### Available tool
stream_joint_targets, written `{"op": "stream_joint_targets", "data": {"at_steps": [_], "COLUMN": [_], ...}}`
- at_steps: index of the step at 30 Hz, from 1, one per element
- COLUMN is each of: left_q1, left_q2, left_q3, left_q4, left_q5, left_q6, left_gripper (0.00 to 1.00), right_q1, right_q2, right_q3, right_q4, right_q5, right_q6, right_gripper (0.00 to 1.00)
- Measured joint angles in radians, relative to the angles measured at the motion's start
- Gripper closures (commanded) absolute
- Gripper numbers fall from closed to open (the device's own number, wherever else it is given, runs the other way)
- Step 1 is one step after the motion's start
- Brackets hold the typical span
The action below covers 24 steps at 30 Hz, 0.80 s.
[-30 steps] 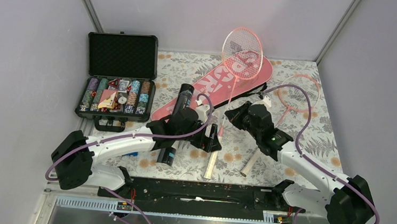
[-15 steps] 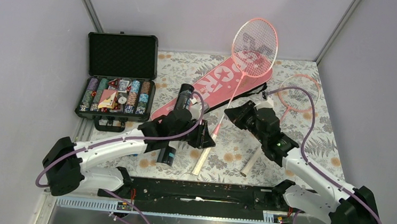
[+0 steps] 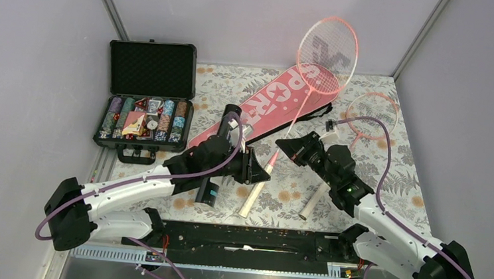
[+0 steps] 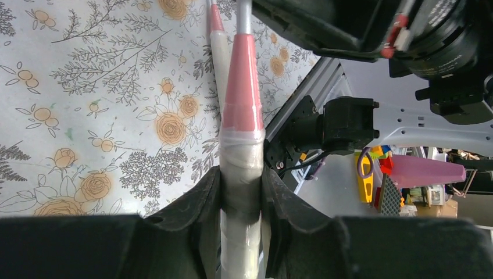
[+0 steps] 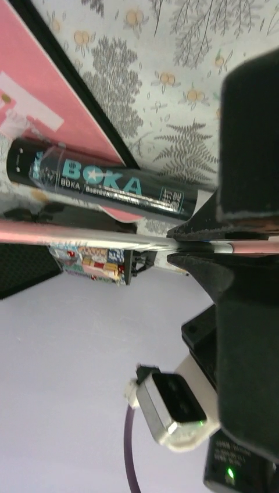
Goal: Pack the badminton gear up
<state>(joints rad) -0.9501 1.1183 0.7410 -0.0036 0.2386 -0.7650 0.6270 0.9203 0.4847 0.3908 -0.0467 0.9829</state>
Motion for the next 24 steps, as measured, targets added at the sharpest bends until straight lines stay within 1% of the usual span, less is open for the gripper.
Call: {"op": "stream_joint_targets", "data": {"at_steps": [1,2,3,4,7,10,12,15,18,24], "left_q1": [-0.001,-0.004,-0.007,-0.008,-0.005,-0.003,0.0,0.013,0.053,0.151], "left_q2": [0.0,0.0,0.0,-0.003,-0.016,-0.015,0.006,0.079,0.177,0.369], "left_q3": [-0.005,-0.009,-0.01,-0.008,0.009,0.058,0.132,0.262,0.373,0.471], "left_q4": [0.005,0.01,0.013,0.008,-0.068,-0.169,-0.266,-0.369,-0.422,-0.471], "left_q5": [-0.003,-0.003,-0.004,-0.011,-0.056,-0.113,-0.171,-0.256,-0.319,-0.36], "left_q6": [-0.002,-0.002,0.002,0.004,0.042,0.116,0.19,0.296,0.395,0.571], "left_gripper": [0.58,0.46,0.38,0.34,0.32,0.32,0.32,0.32,0.33,0.33], "right_q1": [0.0,0.0,0.001,0.0,-0.012,-0.032,-0.047,-0.067,-0.075,-0.076], "right_q2": [-0.004,-0.011,-0.021,-0.035,-0.074,-0.112,-0.134,-0.163,-0.193,-0.233], "right_q3": [-0.004,-0.005,-0.005,-0.005,0.002,0.035,0.077,0.143,0.19,0.227], "right_q4": [0.012,0.02,0.022,0.008,-0.075,-0.235,-0.367,-0.534,-0.661,-0.876], "right_q5": [-0.002,-0.009,-0.016,-0.016,0.005,0.066,0.117,0.183,0.235,0.285], "right_q6": [0.02,0.028,0.026,0.015,-0.01,-0.06,-0.095,-0.135,-0.159,-0.172], "right_gripper": [1.0,1.0,1.0,1.0,1.0,1.0,1.0,1.0,1.0,1.0]}}
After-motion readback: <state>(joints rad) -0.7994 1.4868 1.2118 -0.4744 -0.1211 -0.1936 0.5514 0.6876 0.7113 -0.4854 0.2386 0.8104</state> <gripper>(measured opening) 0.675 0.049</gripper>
